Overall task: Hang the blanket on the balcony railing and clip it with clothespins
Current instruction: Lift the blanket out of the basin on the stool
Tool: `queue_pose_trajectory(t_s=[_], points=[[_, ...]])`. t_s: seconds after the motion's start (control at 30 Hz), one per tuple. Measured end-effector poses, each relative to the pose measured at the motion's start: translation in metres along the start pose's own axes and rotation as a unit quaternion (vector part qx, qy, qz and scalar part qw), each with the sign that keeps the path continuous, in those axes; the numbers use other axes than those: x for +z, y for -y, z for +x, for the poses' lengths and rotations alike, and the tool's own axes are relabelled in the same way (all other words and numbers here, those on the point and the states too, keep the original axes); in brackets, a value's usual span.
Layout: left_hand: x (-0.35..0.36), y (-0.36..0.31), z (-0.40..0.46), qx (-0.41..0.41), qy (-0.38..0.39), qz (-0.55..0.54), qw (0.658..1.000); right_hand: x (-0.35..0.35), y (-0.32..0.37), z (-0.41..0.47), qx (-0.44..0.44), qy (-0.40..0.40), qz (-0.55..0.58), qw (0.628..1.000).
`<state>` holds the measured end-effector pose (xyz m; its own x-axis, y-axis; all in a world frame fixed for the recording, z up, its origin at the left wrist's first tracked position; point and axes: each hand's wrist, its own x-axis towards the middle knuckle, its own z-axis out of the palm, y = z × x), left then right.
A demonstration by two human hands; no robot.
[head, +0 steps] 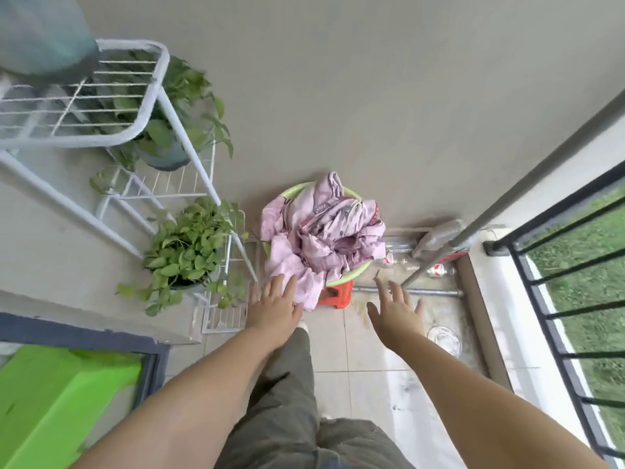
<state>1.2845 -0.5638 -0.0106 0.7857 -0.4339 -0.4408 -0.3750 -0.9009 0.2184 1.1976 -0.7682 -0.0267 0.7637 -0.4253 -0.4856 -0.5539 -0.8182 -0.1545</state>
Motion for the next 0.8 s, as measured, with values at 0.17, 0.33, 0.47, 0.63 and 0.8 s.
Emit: queue_pose_trajectory(t_s=[0.17,0.33,0.47,0.63,0.8], points=[[-0.026,0.004,0.093,0.02,0.047,-0.006,0.999,-0.018,0.012,0.083,0.06,0.029,0.058,0.996],[-0.034,-0.001,0.185,0.002,0.082,-0.019,0.996,-0.042,0.007,0.167,0.059,0.04,0.08,0.994],[-0.005,-0.016,0.266,0.005,0.097,-0.046,0.994,-0.036,-0.005,0.259,0.038,0.035,0.086,0.995],[0.041,-0.023,0.345,-0.032,0.121,-0.038,0.991,-0.002,0.0,0.349,0.005,0.041,0.116,0.992],[0.071,-0.024,0.381,-0.045,0.122,-0.072,0.989,0.029,0.016,0.376,0.007,0.009,0.172,0.985]])
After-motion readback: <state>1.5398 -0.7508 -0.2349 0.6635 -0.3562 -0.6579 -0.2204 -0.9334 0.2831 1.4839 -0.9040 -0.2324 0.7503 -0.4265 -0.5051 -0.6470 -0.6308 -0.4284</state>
